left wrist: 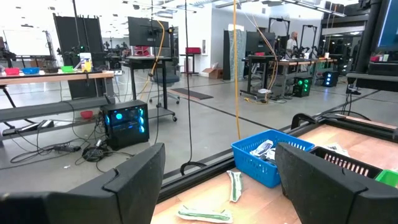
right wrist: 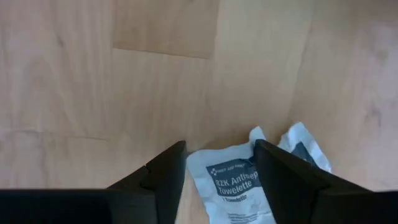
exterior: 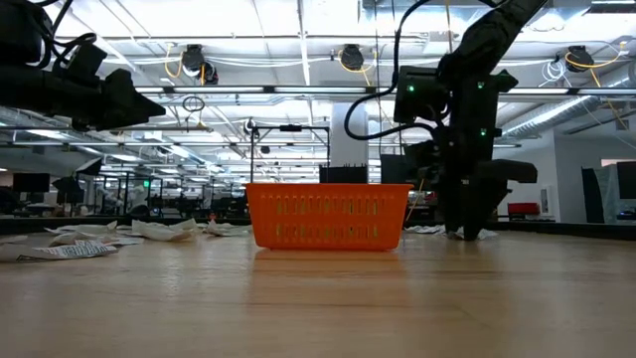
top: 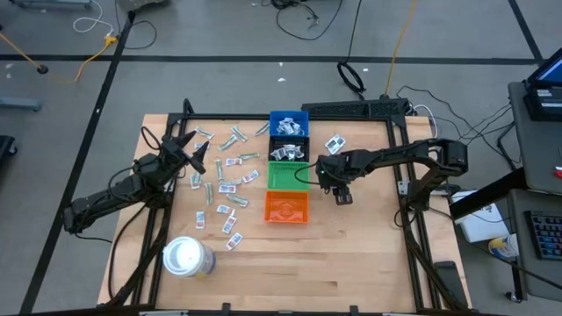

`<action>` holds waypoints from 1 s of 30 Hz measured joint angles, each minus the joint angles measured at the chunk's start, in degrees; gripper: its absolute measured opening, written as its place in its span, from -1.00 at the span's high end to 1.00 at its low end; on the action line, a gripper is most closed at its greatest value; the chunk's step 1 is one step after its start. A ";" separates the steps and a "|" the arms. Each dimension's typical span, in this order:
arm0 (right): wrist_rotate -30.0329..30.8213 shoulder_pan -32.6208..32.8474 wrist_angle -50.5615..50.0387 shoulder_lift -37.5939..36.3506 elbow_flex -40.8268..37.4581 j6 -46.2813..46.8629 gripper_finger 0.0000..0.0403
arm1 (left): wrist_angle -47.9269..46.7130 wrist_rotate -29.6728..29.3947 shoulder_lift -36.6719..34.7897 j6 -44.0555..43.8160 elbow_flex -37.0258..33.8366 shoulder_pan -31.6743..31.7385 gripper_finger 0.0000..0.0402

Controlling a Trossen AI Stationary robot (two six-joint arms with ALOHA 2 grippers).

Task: Pick & Place First Aid Supplies
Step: Put the black towelette pack into the black bin

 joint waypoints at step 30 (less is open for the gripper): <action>3.46 -1.33 -27.56 -2.34 17.70 4.63 0.99 | 0.00 0.01 -0.01 0.00 0.01 -0.01 -0.52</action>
